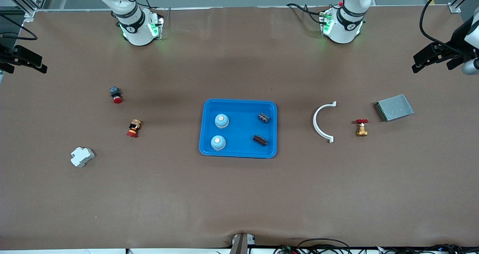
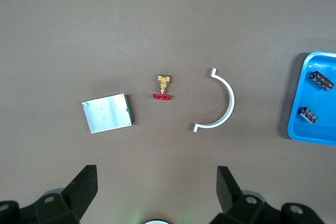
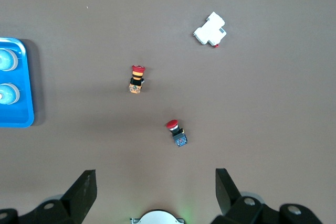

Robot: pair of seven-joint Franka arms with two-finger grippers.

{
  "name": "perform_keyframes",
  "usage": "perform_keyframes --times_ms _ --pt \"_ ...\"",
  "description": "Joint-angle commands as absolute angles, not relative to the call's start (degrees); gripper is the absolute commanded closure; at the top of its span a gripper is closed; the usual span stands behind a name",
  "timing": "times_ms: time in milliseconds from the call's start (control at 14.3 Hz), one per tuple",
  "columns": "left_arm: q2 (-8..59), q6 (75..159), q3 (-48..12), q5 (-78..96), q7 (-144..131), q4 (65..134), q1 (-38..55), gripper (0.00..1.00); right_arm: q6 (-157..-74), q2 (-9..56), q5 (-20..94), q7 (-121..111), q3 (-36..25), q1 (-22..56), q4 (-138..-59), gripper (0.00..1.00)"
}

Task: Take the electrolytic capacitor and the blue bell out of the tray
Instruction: 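Move the left gripper and the right gripper toward the blue tray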

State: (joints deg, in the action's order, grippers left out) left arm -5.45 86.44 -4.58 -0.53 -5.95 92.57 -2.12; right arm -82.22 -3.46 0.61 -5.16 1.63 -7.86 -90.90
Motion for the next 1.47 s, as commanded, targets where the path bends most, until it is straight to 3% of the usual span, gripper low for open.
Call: perform_keyframes --times_ms 0,280,561,1121,1401 --pt "-4.4 86.22 -4.75 -0.97 -3.53 91.05 -2.2 0.0 -82.0 -4.13 0.79 -4.39 1.67 -7.82 -91.41 0.0" --pt "-3.0 86.22 -4.75 -1.49 -4.48 90.53 -1.67 0.0 -82.0 -4.13 0.79 -4.39 1.67 -7.82 -91.41 0.0" --pt "4.29 86.48 -6.67 -1.67 -6.06 88.24 -0.53 0.0 -81.3 -4.22 0.88 -0.2 1.76 -5.64 -91.23 0.0" --pt "19.5 107.82 -8.61 -2.98 -35.2 91.67 10.36 0.0 -85.15 -3.69 1.14 20.46 1.76 10.62 -90.97 0.0" --pt "25.21 116.88 -8.7 -2.99 -51.91 91.14 15.46 0.0 -87.19 2.97 1.14 21.45 1.67 16.87 -89.21 0.0"
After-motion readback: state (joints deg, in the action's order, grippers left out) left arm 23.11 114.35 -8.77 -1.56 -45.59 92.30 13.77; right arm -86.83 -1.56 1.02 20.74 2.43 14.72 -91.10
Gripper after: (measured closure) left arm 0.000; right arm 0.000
